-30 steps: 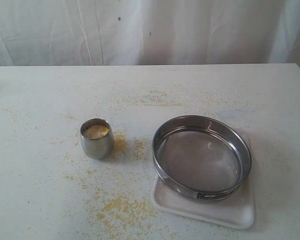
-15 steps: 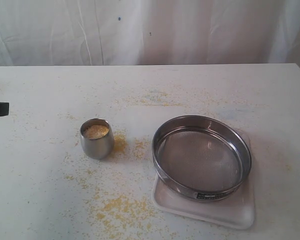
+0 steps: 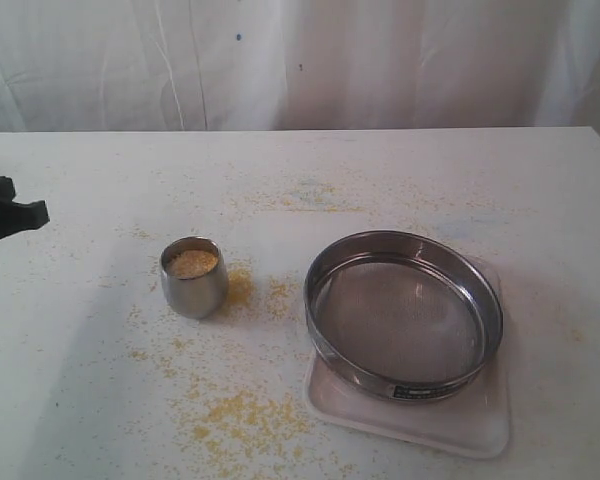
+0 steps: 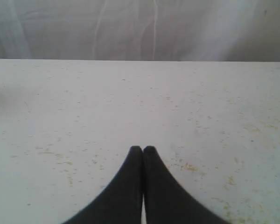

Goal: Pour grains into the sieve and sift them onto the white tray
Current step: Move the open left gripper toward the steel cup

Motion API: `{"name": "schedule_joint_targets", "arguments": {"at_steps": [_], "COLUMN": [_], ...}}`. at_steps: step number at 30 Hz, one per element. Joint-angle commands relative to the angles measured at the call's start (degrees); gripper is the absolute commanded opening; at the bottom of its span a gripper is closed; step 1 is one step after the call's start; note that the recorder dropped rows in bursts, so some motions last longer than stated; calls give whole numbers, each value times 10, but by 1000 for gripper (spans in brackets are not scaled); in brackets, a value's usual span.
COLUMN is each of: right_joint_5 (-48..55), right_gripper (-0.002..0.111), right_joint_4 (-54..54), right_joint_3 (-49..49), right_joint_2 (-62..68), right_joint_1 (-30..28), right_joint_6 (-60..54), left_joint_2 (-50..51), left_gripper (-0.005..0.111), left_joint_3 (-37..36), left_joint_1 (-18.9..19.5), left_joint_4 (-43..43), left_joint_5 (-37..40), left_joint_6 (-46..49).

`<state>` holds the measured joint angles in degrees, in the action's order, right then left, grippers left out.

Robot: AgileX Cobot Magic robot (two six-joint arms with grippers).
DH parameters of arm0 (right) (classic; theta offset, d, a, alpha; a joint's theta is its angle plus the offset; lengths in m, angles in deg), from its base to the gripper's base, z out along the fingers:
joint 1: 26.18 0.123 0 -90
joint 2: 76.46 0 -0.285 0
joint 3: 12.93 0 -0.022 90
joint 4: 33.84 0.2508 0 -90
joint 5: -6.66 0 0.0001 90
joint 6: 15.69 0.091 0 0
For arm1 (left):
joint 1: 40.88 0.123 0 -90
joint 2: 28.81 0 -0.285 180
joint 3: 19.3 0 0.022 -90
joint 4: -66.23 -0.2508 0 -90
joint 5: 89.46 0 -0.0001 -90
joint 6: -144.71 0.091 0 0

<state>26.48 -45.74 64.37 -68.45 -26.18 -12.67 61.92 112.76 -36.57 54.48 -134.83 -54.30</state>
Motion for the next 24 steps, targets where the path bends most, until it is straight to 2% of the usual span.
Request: {"name": "schedule_joint_targets", "arguments": {"at_steps": [1, 4, 7, 11, 13, 16, 19, 20, 22, 24], "right_joint_5": [-1, -1, -1, -1, -1, -1, -1, -1, -1, -1], "right_gripper": [0, 0, 0, 0, 0, 0, 0, 0, 0, 0], "right_joint_4": [-3, -3, -3, -3, -3, -3, -3, -3, -3, -3], "right_joint_3": [-1, -1, -1, -1, -1, -1, -1, -1, -1, -1], "right_joint_2": [-2, -2, -2, -2, -2, -2, -2, -2, -2, -2], "right_joint_1": [0, 0, 0, 0, 0, 0, 0, 0, 0, 0], "right_joint_6": [4, 4, 4, 4, 4, 4, 4, 4, 4, 4], "left_joint_2": [69, 99, 111, 113, 113, 113, 113, 113, 113, 113], "left_gripper": [0, 0, 0, 0, 0, 1, 13, 21, 39, 63], "left_joint_3": [-4, -4, -4, -4, -4, -4, -5, -5, -5, -5], "left_joint_1": [25, 37, 47, 49, 49, 49, 49, 49, 49, 49], "left_joint_4": [-193, -252, -343, -473, -497, -486, -489, -497, -526, -549], "left_joint_5": [-168, -246, -246, -246, -246, -246, -246, -246, -242, -239], "left_joint_6": [-125, -132, -122, -60, -19, 14, 11, 8, 6, 6]}}
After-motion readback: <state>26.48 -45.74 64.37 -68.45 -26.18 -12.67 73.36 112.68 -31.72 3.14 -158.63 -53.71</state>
